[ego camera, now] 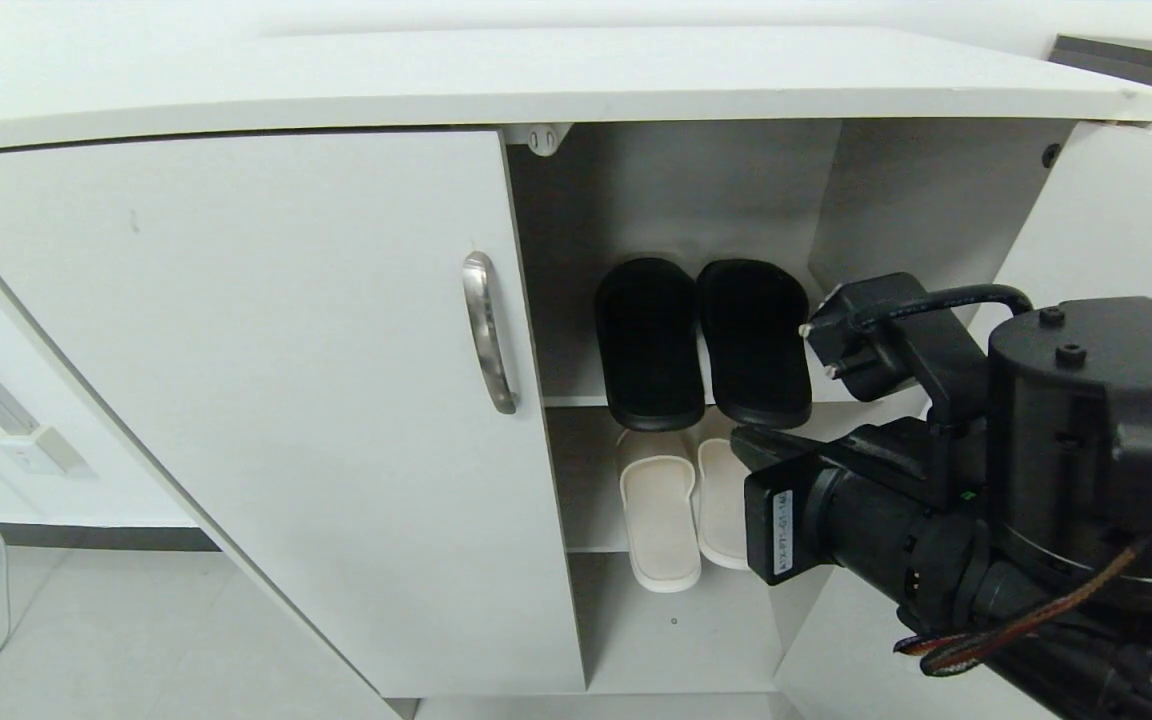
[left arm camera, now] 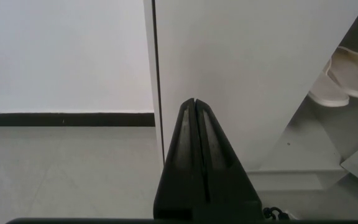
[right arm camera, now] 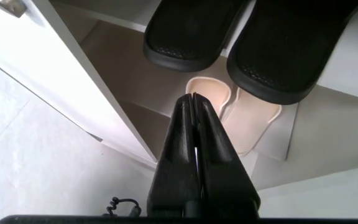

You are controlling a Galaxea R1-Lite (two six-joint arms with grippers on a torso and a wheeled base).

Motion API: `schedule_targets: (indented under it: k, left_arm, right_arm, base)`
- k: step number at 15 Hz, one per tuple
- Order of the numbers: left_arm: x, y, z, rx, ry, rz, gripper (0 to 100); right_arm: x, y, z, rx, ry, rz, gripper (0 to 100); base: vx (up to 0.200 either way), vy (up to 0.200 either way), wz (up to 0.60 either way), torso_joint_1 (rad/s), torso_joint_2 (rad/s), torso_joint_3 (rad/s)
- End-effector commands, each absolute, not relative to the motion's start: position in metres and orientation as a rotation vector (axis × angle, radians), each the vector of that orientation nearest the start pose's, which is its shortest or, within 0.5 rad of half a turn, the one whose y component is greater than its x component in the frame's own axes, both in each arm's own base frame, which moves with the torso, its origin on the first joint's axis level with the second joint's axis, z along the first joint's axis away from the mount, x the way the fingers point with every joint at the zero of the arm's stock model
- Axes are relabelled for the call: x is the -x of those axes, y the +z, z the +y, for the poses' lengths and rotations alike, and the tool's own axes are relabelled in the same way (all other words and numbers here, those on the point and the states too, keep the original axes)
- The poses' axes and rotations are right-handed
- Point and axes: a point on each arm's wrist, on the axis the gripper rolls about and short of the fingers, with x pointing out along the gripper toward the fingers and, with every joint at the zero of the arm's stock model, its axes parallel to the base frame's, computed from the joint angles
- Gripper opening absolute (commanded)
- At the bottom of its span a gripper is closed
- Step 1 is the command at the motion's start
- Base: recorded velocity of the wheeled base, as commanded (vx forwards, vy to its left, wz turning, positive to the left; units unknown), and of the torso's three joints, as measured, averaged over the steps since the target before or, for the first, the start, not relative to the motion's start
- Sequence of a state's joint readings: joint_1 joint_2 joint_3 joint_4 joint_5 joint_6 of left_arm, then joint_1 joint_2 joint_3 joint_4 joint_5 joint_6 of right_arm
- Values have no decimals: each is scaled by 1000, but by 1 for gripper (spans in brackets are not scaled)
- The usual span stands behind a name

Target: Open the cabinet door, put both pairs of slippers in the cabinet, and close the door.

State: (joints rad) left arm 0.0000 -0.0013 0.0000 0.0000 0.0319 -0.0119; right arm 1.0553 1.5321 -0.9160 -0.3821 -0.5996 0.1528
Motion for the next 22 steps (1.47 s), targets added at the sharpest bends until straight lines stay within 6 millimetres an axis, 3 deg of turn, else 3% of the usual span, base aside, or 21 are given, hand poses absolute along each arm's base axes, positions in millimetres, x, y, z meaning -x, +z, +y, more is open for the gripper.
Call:
schedule_targets:
  k: [1, 17, 22]
  left_arm:
    - [23, 75, 1, 12, 32, 0, 0]
    - [23, 75, 1, 12, 32, 0, 0]
    - [23, 75, 1, 9, 32, 0, 0]
  right_arm:
    - [-146, 234, 231, 32, 435, 201, 0]
    - [-155, 219, 233, 58, 410, 227, 0]
    - [-159, 215, 229, 82, 393, 234, 0]
  base:
    - [-200, 0, 0, 2, 2, 2]
    - [-200, 0, 0, 1, 4, 5]
    - [0, 0, 0, 0, 0, 0]
